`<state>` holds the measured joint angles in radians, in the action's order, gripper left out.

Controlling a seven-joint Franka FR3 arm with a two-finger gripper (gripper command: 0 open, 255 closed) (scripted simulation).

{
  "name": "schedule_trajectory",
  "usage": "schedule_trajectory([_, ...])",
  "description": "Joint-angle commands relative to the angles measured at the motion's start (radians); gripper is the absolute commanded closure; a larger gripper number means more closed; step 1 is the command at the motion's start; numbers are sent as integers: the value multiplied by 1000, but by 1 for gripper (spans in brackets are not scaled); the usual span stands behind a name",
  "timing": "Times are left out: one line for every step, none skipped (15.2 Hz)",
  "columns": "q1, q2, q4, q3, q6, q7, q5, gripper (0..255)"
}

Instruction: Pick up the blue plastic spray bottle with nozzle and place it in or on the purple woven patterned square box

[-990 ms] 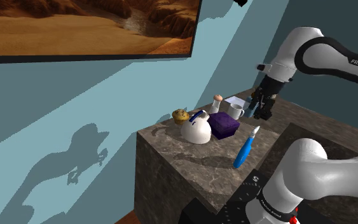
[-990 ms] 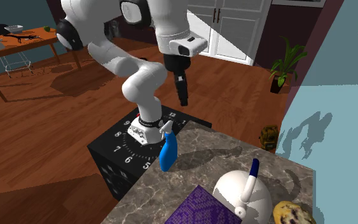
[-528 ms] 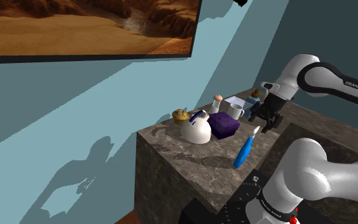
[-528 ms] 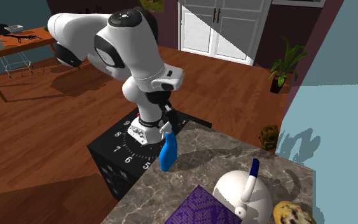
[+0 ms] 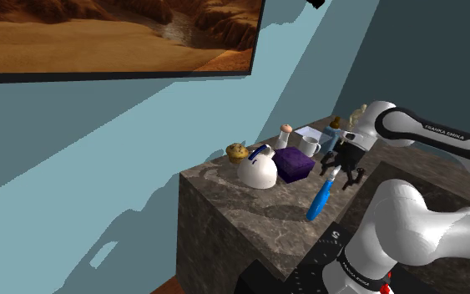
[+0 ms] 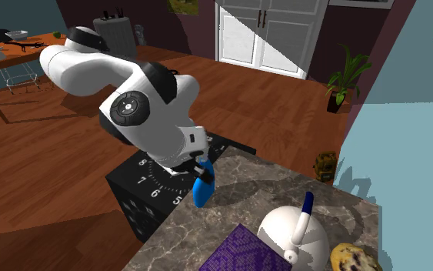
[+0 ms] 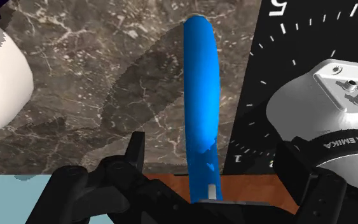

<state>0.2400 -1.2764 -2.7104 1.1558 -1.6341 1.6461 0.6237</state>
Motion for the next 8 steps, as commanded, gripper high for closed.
schedule_trajectory([51, 12, 31, 87, -3, 97, 45, 0])
schedule_trajectory([50, 11, 20, 97, -14, 95, 54, 0])
schedule_trajectory([48, 12, 9, 107, -24, 93, 64, 0])
schedule_trajectory([46, 12, -1, 117, -35, 92, 73, 0])
schedule_trajectory([44, 13, -12, 128, -46, 90, 83, 0])
schedule_trajectory([43, 15, -22, 139, -57, 88, 93, 0])
schedule_trajectory([42, 16, -33, 150, -68, 87, 103, 0])
schedule_trajectory([41, 18, -43, 161, -80, 85, 113, 0])
